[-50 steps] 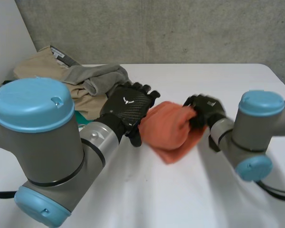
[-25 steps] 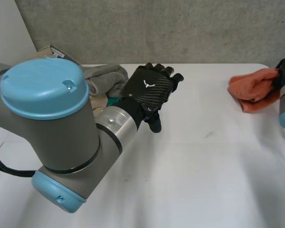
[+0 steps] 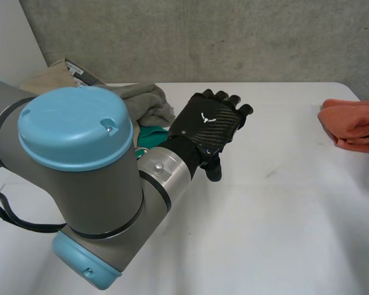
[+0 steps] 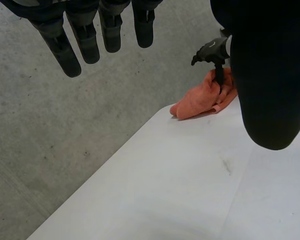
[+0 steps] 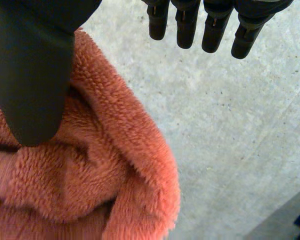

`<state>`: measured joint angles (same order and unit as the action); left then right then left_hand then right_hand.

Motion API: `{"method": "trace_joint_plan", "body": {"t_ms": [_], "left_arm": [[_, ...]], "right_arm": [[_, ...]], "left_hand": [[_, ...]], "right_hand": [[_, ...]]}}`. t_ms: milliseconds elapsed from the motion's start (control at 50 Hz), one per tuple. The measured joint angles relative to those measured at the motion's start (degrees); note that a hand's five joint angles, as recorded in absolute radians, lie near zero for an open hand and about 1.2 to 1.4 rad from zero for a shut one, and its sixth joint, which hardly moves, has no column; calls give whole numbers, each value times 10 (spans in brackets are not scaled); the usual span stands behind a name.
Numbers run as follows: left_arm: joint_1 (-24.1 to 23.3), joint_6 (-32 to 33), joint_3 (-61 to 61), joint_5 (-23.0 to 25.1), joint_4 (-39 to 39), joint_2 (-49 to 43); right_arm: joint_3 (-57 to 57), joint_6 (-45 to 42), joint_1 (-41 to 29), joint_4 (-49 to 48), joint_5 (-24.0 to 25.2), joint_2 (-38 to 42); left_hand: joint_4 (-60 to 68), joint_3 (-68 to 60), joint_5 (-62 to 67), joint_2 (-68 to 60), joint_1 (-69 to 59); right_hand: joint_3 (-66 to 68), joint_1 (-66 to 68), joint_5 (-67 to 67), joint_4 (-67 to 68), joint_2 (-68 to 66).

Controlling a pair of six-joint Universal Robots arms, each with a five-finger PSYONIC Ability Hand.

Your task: Fold the laundry.

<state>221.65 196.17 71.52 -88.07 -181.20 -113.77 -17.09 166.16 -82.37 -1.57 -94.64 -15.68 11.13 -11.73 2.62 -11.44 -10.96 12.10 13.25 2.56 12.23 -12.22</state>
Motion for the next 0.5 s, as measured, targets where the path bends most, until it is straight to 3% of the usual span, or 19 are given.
{"method": "trace_joint_plan", "body": {"t_ms": [60,160,300,340,380,500], "left_arm": [[1,0,0,0,0,2],[9,0,0,-2,-1,9],[69,3,-2,-7,-19,33],[99,4,-3,-8,-30,37],[135,6,-6,-8,-45,38],[228,12,-41,-3,-83,-7]], "right_arm": [[-32,-25,-3,0,-19,-25],[-181,-65,-10,-39,-68,-144],[-427,-77,-20,-143,-28,-332],[-485,-78,-27,-166,-2,-372],[-589,-78,-52,-201,78,-438],[-740,-87,-104,-222,224,-531]], "left_hand": [[0,0,0,0,0],[0,0,0,0,0],[0,0,0,0,0],[0,0,0,0,0],[0,0,0,0,0],[0,0,0,0,0]], "right_hand": [[0,0,0,0,0],[0,0,0,0,0],[0,0,0,0,0],[0,0,0,0,0],[0,0,0,0,0],[0,0,0,0,0]]}}
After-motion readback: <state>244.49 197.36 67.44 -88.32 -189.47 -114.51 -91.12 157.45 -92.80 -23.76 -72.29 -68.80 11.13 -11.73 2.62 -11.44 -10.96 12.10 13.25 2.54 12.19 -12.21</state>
